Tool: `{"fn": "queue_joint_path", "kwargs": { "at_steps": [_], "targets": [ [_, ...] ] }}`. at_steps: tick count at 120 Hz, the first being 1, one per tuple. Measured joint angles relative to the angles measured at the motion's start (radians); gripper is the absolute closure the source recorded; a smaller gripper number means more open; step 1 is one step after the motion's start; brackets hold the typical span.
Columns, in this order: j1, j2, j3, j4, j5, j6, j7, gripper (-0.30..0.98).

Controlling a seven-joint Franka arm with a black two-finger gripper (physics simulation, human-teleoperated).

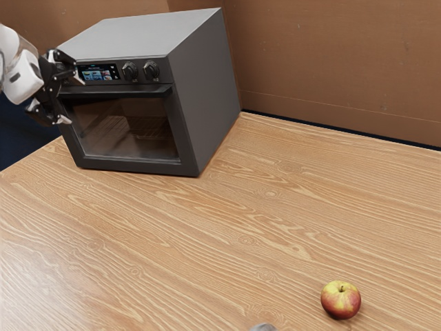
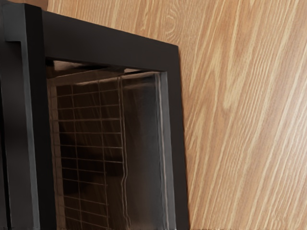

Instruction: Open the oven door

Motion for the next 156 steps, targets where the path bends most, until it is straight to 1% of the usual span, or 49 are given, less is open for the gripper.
{"fn": "queue_joint_path", "kwargs": {
  "at_steps": [7,27,41,67,69,72,79,84,91,94,98,105,112,134,156],
  "targets": [
    [0.027,0.038,-0.001,0.019,-0.029,0.011,0.012,0.0],
    [0.073,0.092,-0.002,0.036,-0.086,0.055,0.032,0.0],
    [0.097,0.124,-0.006,0.051,-0.101,0.077,0.043,0.0],
    [0.073,0.122,-0.012,0.054,-0.109,0.098,0.057,0.0],
    [0.087,0.121,-0.027,0.054,-0.109,0.098,0.058,0.0],
    [0.14,0.121,-0.084,0.054,-0.109,0.1,0.059,0.0],
    [0.317,0.119,-0.268,0.054,-0.108,0.102,0.063,0.0],
    [0.473,0.119,-0.43,0.054,-0.107,0.104,0.065,0.0],
    [0.63,0.118,-0.594,0.054,-0.105,0.109,0.067,0.0],
    [0.686,0.119,-0.652,0.054,-0.104,0.11,0.068,0.0],
    [0.73,0.126,-0.698,0.06,-0.104,0.112,0.07,0.0],
    [0.766,0.159,-0.737,0.092,-0.104,0.115,0.072,0.0],
    [0.783,0.183,-0.757,0.114,-0.103,0.117,0.075,0.0],
    [0.794,0.269,-0.78,0.189,-0.103,0.123,0.08,0.0],
    [0.794,0.292,-0.783,0.197,-0.102,0.14,0.082,0.0]
  ]
}}
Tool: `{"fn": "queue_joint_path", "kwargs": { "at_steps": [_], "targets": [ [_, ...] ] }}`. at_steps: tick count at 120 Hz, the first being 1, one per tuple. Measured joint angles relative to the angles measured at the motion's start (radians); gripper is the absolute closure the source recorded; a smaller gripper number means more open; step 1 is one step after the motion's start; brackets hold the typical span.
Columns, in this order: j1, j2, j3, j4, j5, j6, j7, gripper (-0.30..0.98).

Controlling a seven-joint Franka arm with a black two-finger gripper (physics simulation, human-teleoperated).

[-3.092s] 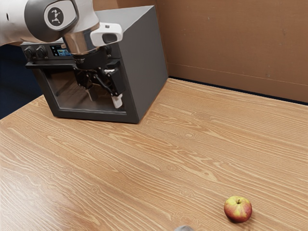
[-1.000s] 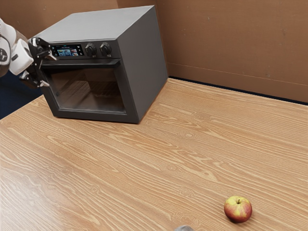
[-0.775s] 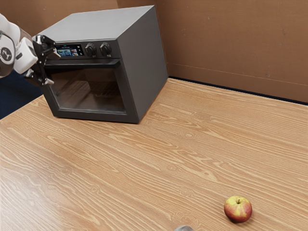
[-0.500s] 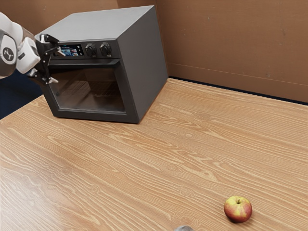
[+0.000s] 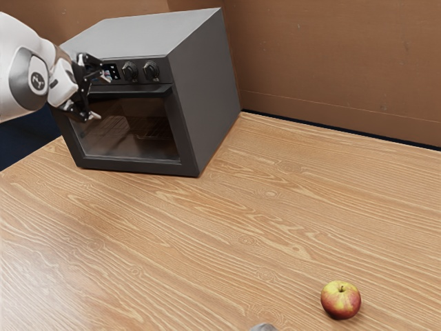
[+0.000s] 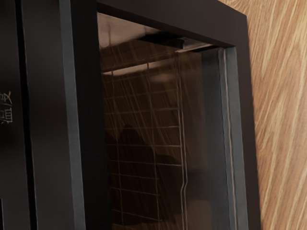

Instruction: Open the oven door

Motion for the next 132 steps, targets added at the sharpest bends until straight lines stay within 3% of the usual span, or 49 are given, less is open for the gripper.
{"fn": "queue_joint_path", "kwargs": {
  "at_steps": [51,74,84,94,98,101,107,112,116,124,132],
  "targets": [
    [0.015,0.062,-0.02,0.02,0.002,0.022,0.001,0.0],
    [0.016,-0.011,-0.018,-0.092,0.009,0.02,0.001,0.0],
    [0.023,-0.27,-0.017,-0.383,0.041,0.026,-0.001,0.1],
    [0.019,-0.791,-0.018,-0.913,0.069,0.028,-0.01,0.06],
    [0.014,-1.034,0.043,-0.939,0.056,-0.038,-0.018,0.04],
    [-0.002,-1.126,0.118,-0.856,0.025,-0.098,-0.034,0.04],
    [-0.153,-0.978,0.133,-0.47,0.005,-0.237,-0.125,0.03],
    [-0.368,-0.676,0.117,-0.105,0.073,-0.38,-0.229,0.02],
    [-0.487,-0.483,0.134,0.078,0.114,-0.482,-0.311,0.02],
    [-0.598,-0.274,0.165,0.229,0.154,-0.634,-0.469,0.01],
    [-0.646,-0.162,0.175,0.201,0.173,-0.728,-0.611,0.01]
  ]
}}
